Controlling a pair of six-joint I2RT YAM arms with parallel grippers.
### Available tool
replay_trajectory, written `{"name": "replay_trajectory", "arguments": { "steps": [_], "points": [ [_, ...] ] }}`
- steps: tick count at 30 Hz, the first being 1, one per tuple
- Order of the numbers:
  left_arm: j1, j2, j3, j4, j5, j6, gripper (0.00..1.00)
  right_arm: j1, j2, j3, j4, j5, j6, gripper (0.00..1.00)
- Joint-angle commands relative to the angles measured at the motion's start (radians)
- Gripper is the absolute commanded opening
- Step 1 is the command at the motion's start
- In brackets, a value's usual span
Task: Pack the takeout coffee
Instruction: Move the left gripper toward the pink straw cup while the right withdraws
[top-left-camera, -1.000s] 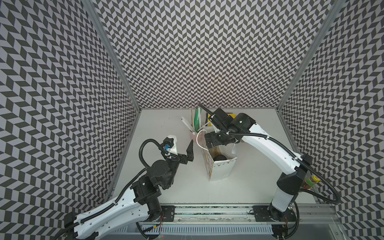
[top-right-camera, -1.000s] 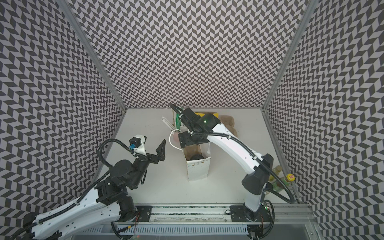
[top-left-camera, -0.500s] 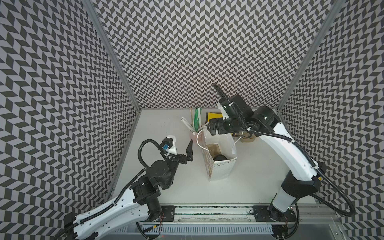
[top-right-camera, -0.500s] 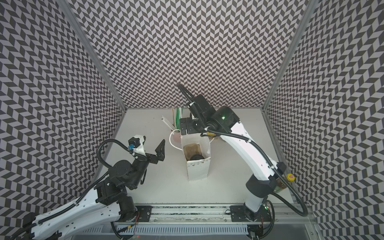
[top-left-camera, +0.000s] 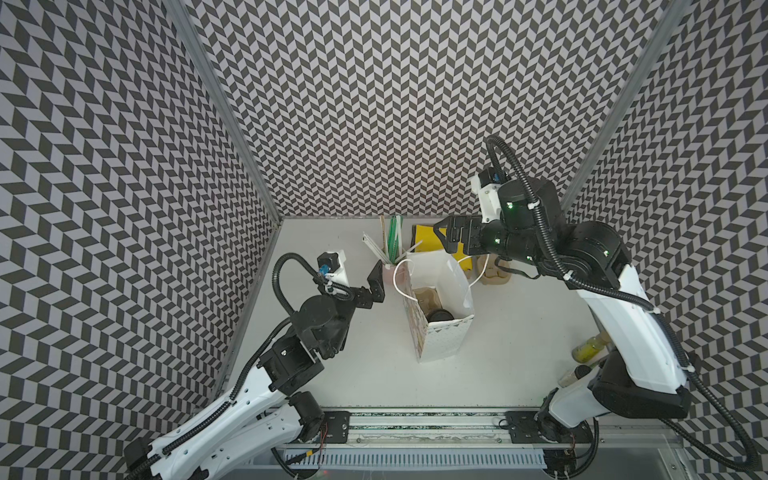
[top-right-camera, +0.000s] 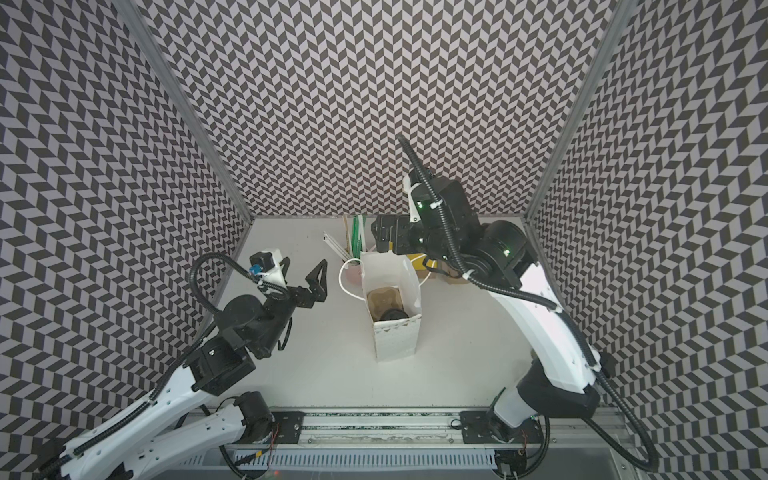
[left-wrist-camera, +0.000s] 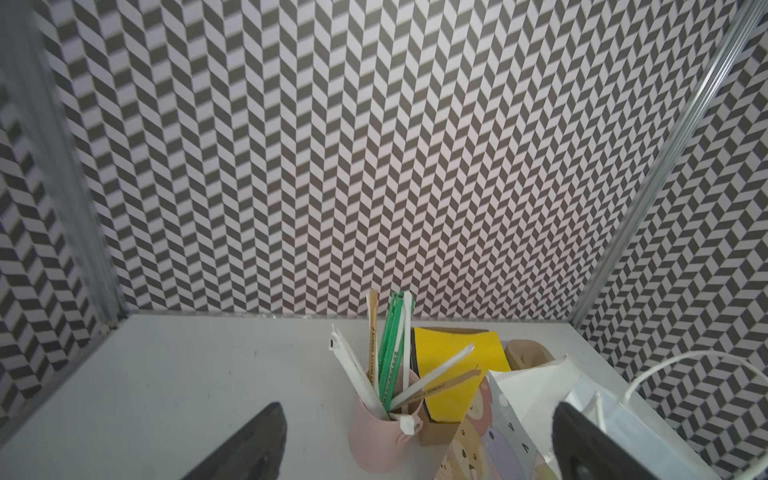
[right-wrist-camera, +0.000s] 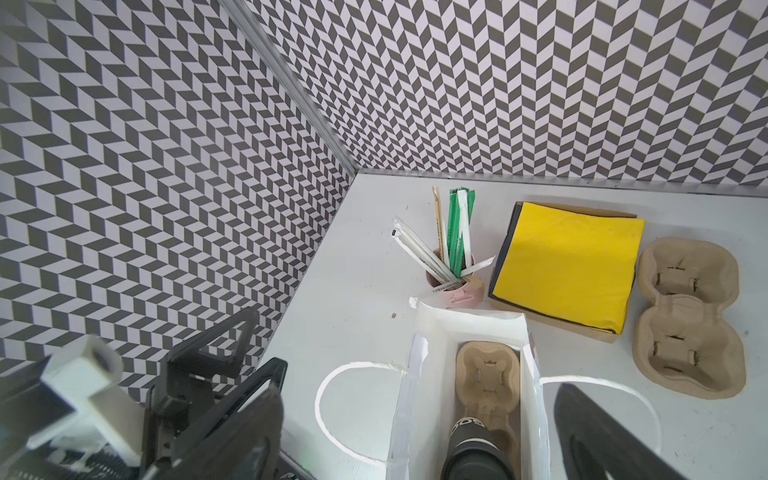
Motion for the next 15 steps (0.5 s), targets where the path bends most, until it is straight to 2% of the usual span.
{"name": "replay_trajectory", "arguments": {
  "steps": [1,2,4,8,11,15],
  "points": [
    [0.228,0.079,0.038,-0.107,0.401,-0.167,0.98,-0.009,-0.069,-0.056,0.086,0.052,-0.037,0.99],
    [0.276,0.099,0.040,-0.098,0.478,-0.193,0.97,-0.009,-0.091,-0.088,0.116,0.063,-0.043,0.99],
    [0.293,0.167,0.082,-0.115,0.542,-0.204,0.95,-0.009,-0.136,-0.157,0.146,0.070,-0.056,0.99],
    [0.293,0.303,0.143,-0.154,0.588,-0.198,0.95,-0.011,-0.223,-0.290,0.202,0.083,-0.065,0.99],
    [0.292,0.348,0.132,-0.126,0.633,-0.208,0.93,-0.010,-0.275,-0.363,0.231,0.098,-0.078,0.99],
    [0.292,0.417,0.140,-0.126,0.647,-0.206,0.86,-0.011,-0.318,-0.440,0.261,0.112,-0.089,0.99]
  ]
}}
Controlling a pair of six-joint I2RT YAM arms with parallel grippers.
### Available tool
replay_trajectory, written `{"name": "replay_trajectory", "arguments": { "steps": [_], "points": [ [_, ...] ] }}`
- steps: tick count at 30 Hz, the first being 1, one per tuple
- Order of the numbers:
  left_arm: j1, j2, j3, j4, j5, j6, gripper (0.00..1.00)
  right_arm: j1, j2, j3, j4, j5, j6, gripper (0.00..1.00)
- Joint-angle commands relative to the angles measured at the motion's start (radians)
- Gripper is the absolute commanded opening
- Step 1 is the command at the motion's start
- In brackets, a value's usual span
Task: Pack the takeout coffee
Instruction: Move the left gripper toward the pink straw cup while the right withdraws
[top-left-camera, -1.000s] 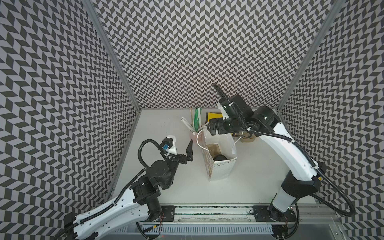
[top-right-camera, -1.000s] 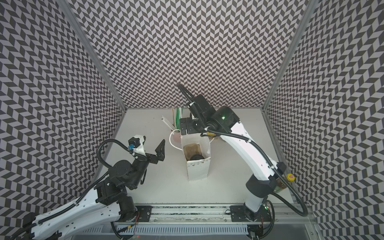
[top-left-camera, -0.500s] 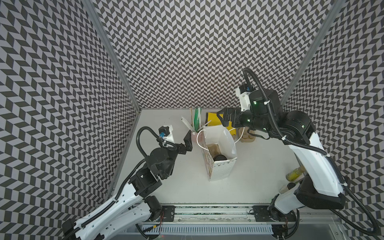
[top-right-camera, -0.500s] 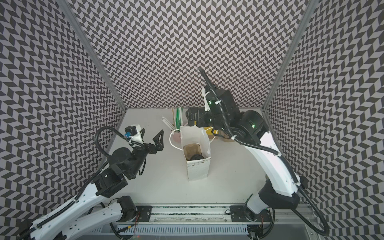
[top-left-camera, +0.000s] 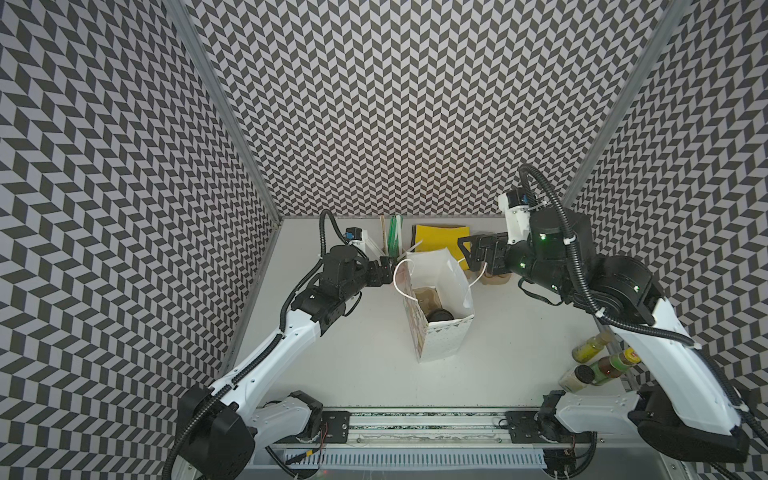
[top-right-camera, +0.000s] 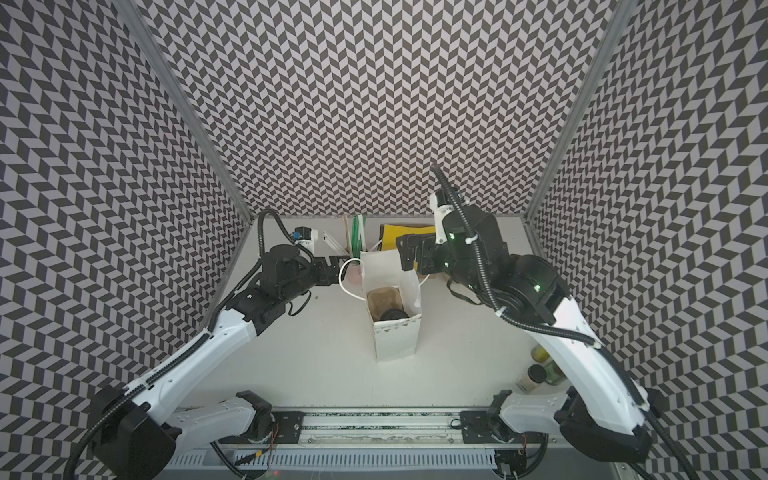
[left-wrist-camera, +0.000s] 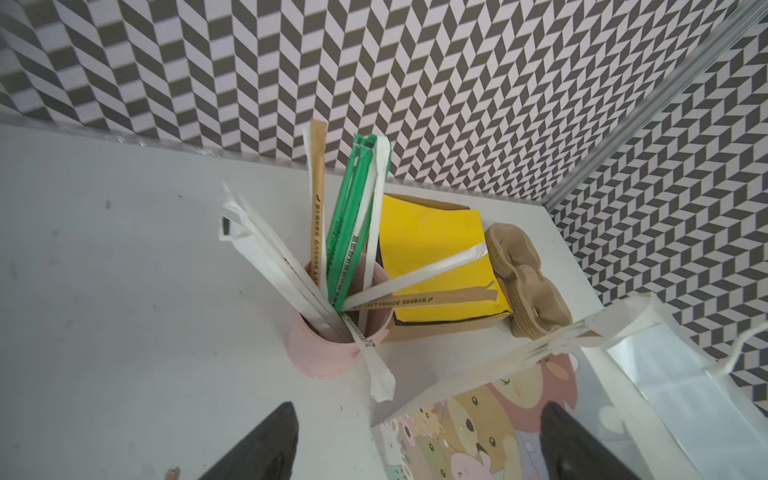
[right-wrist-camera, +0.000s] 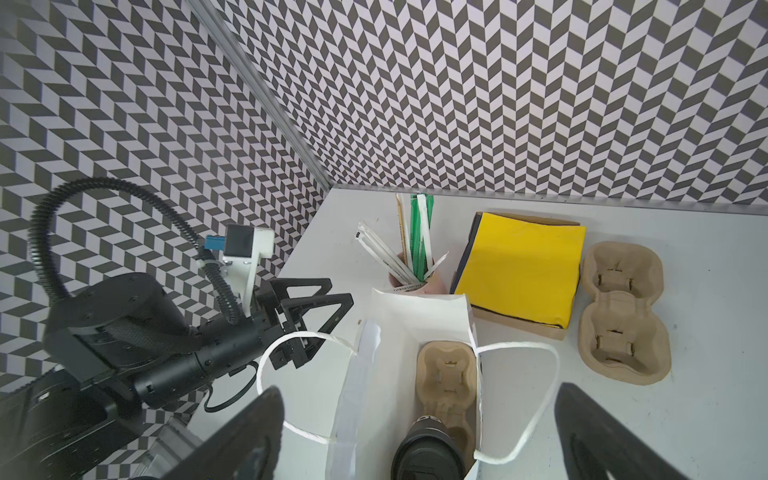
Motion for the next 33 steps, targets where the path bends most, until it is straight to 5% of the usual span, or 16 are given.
{"name": "replay_trajectory", "arguments": {
  "steps": [1,7,24,33],
  "points": [
    [-0.003,0.047,0.020,-0.015,0.060,-0.009,0.83,-0.003,-0.035,-0.048,0.091,0.025,-0.025,0.99],
    [-0.004,0.091,-0.006,-0.008,0.038,-0.006,0.82,-0.003,-0.072,-0.109,0.110,0.032,-0.044,0.99],
    [-0.009,0.195,0.067,-0.041,-0.008,0.007,0.44,-0.002,-0.122,-0.194,0.150,-0.023,-0.038,0.99],
    [-0.009,0.234,0.106,-0.047,-0.041,0.009,0.45,-0.003,-0.144,-0.227,0.162,-0.040,-0.035,0.99]
  ]
}}
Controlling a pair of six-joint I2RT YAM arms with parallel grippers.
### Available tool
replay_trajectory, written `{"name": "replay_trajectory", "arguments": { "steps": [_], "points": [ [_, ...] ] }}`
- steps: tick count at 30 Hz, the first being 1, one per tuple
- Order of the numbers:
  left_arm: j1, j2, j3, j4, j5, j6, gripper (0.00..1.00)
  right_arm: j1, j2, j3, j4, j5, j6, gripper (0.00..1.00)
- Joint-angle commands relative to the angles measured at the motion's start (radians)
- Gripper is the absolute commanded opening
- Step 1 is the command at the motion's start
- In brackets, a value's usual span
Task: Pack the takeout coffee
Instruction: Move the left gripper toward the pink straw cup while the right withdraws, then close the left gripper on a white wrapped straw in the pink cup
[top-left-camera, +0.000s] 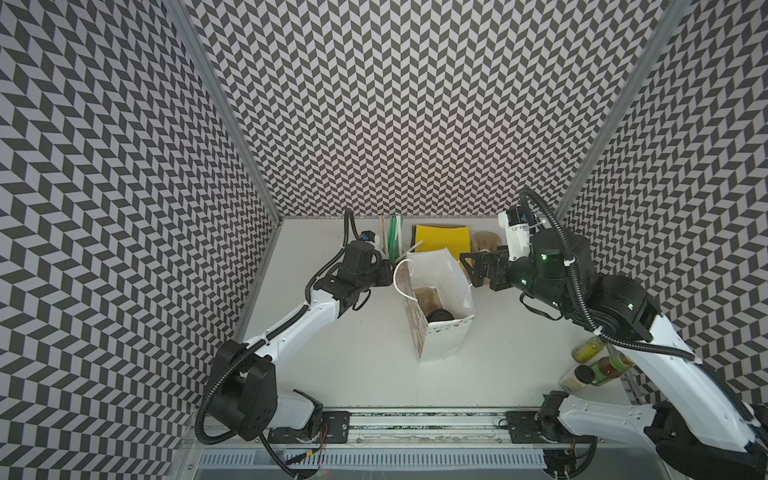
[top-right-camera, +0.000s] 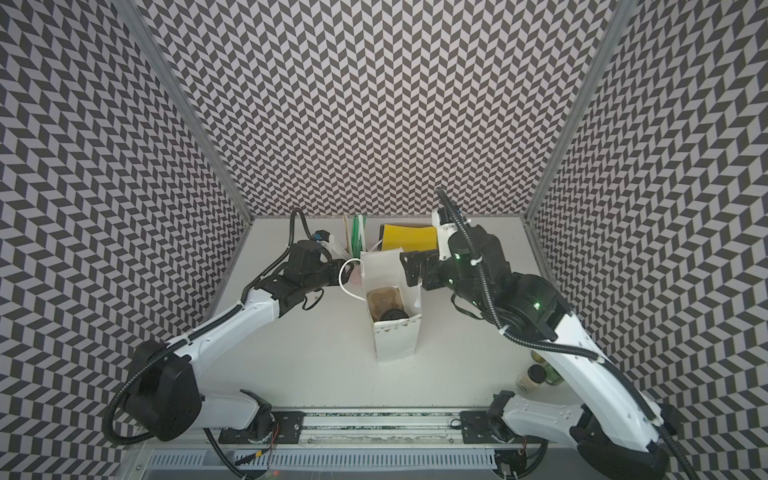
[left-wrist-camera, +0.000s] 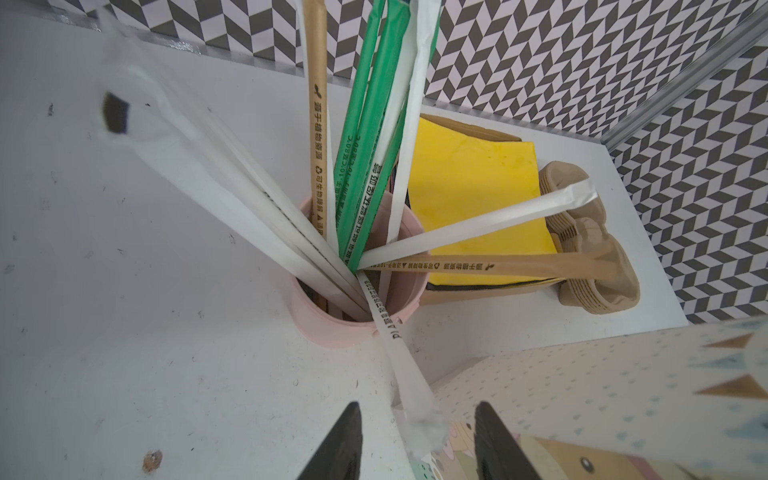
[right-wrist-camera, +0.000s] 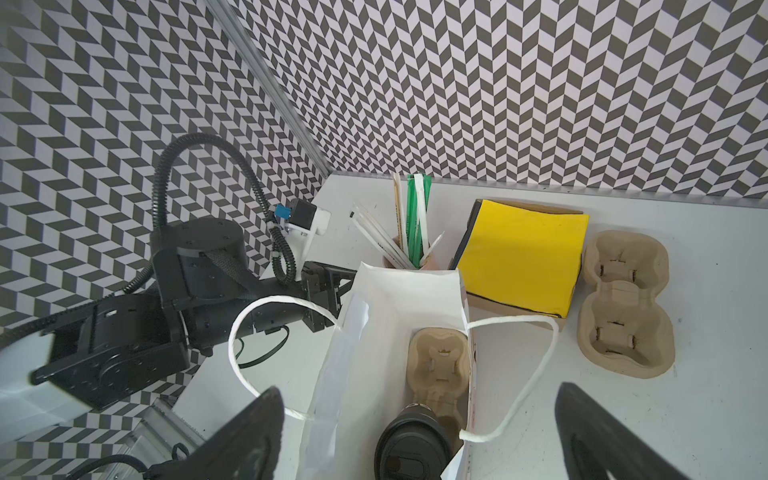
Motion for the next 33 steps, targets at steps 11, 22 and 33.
{"name": "replay_trajectory", "arguments": {
  "steps": [11,22,33],
  "points": [
    [-0.003,0.057,0.072,-0.030,-0.044,0.015,0.18,-0.003,-0.053,-0.034,0.063,-0.007,-0.003,0.99],
    [-0.010,-0.073,0.234,-0.192,-0.079,-0.005,0.00,-0.002,-0.068,-0.071,0.060,0.024,0.012,0.99],
    [-0.015,-0.145,0.330,-0.441,-0.112,0.036,0.00,-0.003,-0.036,-0.053,0.053,0.007,0.023,0.99]
  ]
}}
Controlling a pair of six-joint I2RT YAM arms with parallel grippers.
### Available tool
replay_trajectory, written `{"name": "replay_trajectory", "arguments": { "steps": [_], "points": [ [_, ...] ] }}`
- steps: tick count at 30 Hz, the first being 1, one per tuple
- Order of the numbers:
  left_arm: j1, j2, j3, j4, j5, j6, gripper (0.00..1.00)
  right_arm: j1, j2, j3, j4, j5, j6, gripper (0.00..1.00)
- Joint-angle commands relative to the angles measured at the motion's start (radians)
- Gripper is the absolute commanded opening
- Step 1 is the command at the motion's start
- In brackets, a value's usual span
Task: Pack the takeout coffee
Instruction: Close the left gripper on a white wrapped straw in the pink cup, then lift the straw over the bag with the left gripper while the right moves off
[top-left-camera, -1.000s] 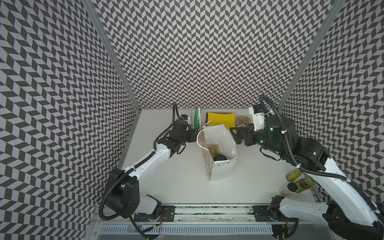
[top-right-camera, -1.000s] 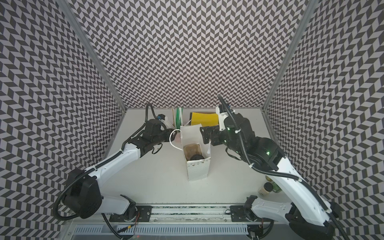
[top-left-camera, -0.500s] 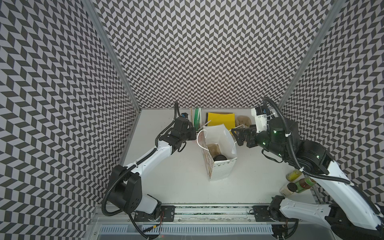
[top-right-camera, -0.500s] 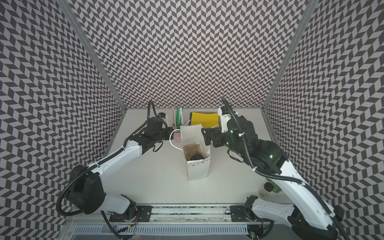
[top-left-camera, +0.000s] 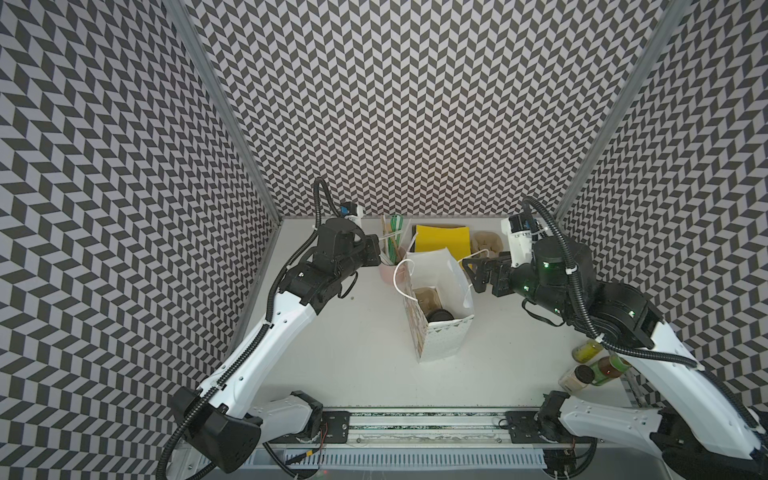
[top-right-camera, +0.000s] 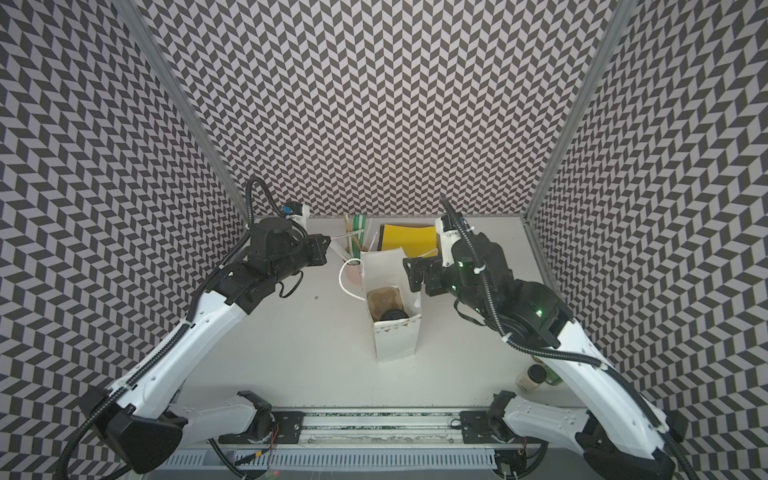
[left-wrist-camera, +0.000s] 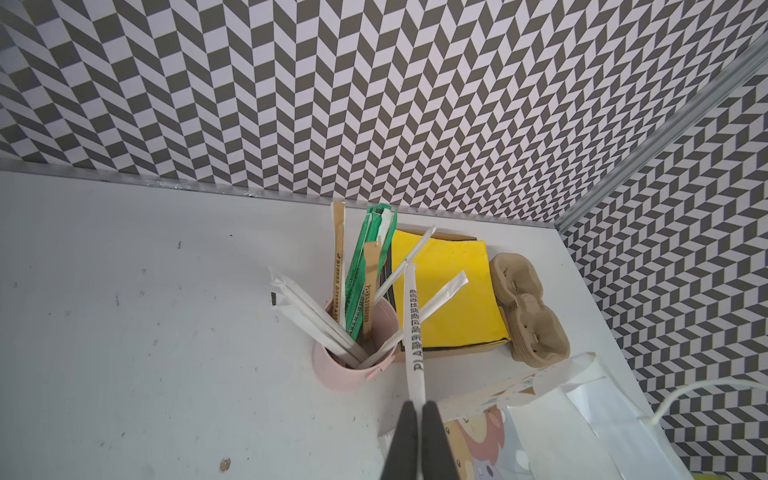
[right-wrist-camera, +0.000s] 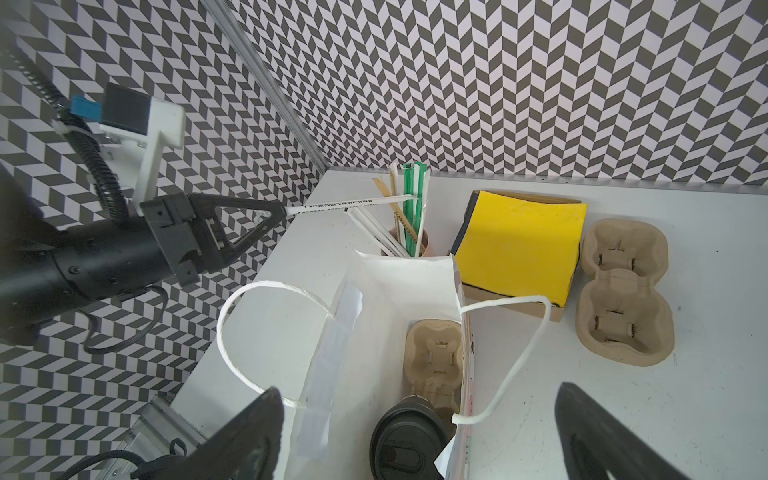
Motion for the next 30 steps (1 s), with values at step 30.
{"name": "replay_trajectory", "arguments": {
  "steps": [30],
  "points": [
    [-0.499,-0.082,0.523,-0.539,-0.196,-0.047,0.00,-0.344,0.204,0.133,0.056,-0.096,0.054,0.99]
  ]
}}
